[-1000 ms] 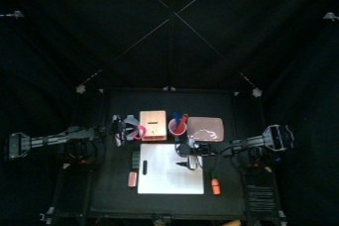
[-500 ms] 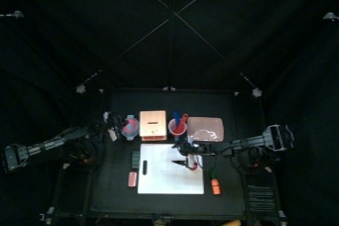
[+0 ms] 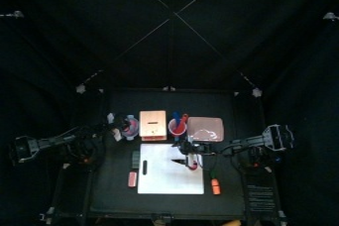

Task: Get the cutter from the drawer then cut the dough then place the extra dough in the bowl
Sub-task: Place the extra dough in the bowl

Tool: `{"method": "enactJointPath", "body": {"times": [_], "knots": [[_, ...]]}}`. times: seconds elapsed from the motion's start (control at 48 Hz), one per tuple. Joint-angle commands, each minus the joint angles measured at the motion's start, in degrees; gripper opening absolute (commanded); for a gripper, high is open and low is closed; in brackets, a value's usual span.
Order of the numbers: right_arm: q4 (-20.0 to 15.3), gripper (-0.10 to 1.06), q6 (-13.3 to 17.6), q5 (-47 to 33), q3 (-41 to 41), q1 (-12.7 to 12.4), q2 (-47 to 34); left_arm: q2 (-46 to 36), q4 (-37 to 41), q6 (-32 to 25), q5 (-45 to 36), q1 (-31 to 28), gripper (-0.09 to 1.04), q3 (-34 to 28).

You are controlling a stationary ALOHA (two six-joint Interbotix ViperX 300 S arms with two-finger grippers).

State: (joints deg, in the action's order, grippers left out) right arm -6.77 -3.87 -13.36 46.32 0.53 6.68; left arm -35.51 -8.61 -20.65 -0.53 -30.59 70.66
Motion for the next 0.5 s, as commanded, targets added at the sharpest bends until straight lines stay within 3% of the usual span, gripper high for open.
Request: {"method": "enactJointPath", "body": {"times": [0.021,0.188,0.354,0.5], "knots": [[-0.4,1.04,0.1,-0.7,-0.5,-0.4,0.6,0.5,-0.1,0.2,0.9,-0.7,0.57,-1.9],[-0.4,1.04,0.1,-0.7,-0.4,-0.4,0.6,0.5,-1.8,0.3,0.8,-0.6,0.66,-1.6],[-0.4,1.04,0.1,-1.1,-0.4,-0.4,0.4,0.5,-5.4,0.3,1.1,-0.6,0.82,-1.6],[-0.4,1.04,0.1,-1.0,-0.4,-0.4,0.1,0.4,-9.3,0.3,2.9,-0.6,0.85,-1.7]]}}
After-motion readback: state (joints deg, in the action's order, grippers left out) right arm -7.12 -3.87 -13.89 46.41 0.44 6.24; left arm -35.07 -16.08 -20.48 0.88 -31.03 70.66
